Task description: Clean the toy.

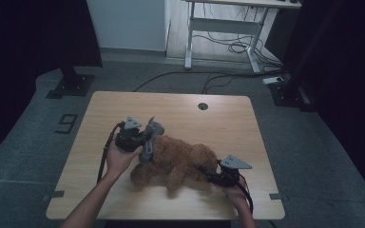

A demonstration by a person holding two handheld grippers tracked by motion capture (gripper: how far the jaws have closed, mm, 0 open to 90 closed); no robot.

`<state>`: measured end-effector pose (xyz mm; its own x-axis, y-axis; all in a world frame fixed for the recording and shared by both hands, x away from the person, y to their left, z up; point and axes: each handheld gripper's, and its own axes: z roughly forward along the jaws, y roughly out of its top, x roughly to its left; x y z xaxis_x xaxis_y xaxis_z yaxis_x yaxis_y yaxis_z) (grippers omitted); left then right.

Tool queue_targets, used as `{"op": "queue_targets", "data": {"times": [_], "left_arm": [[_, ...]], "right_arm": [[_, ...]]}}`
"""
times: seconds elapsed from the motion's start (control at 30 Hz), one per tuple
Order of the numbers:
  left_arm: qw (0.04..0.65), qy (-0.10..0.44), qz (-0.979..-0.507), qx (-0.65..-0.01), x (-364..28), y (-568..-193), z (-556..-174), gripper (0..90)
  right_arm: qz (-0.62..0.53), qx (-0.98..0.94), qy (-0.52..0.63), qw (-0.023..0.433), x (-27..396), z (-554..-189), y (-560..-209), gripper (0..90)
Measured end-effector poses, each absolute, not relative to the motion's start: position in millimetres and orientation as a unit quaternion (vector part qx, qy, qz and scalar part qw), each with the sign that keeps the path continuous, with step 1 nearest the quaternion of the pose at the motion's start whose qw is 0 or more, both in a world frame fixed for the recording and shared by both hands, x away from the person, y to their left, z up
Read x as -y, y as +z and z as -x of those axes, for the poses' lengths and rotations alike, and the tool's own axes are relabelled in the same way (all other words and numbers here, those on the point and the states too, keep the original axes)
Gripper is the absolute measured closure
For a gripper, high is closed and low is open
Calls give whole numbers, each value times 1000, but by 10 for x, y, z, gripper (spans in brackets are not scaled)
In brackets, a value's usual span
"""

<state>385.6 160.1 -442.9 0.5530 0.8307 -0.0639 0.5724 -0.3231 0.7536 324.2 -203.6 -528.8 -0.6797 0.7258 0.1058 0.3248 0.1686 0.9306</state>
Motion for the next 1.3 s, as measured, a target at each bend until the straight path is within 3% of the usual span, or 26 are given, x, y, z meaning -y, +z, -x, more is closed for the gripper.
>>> {"op": "queue_targets", "data": {"times": [0.17, 0.4, 0.67, 0.73, 0.93, 1.03, 1.17, 1.3], "left_arm": [[370, 124, -797, -461, -1715, -4782, -3873, 801], [431, 143, -782, -426, -1645, -4221, -3810, 800], [440, 161, -797, -380, -1089, -3817, -3871, 797], [433, 163, -802, -378, -1021, -3829, -3902, 796], [399, 94, -825, -389, -881, -4243, -4007, 797], [406, 86, -821, -392, -937, -4306, -3962, 800], [416, 84, -819, -388, -983, -4354, -3856, 801], [434, 84, -811, -382, -1065, -4424, -3723, 801]], "right_arm": [[-356, -740, 540, 184, 2044, -3249, -5293, 423], [-356, -739, 542, 183, 2044, -3254, -5296, 423], [-353, -740, 542, 186, 2042, -3246, -5297, 422], [-352, -740, 542, 187, 2043, -3243, -5297, 421], [-348, -742, 541, 186, 2045, -3242, -5291, 406], [-348, -745, 540, 181, 2037, -3240, -5276, 352], [-375, -748, 527, 151, 2048, -3239, -5206, 183], [-395, -735, 540, 110, 2153, -3243, -5110, 130]]}}
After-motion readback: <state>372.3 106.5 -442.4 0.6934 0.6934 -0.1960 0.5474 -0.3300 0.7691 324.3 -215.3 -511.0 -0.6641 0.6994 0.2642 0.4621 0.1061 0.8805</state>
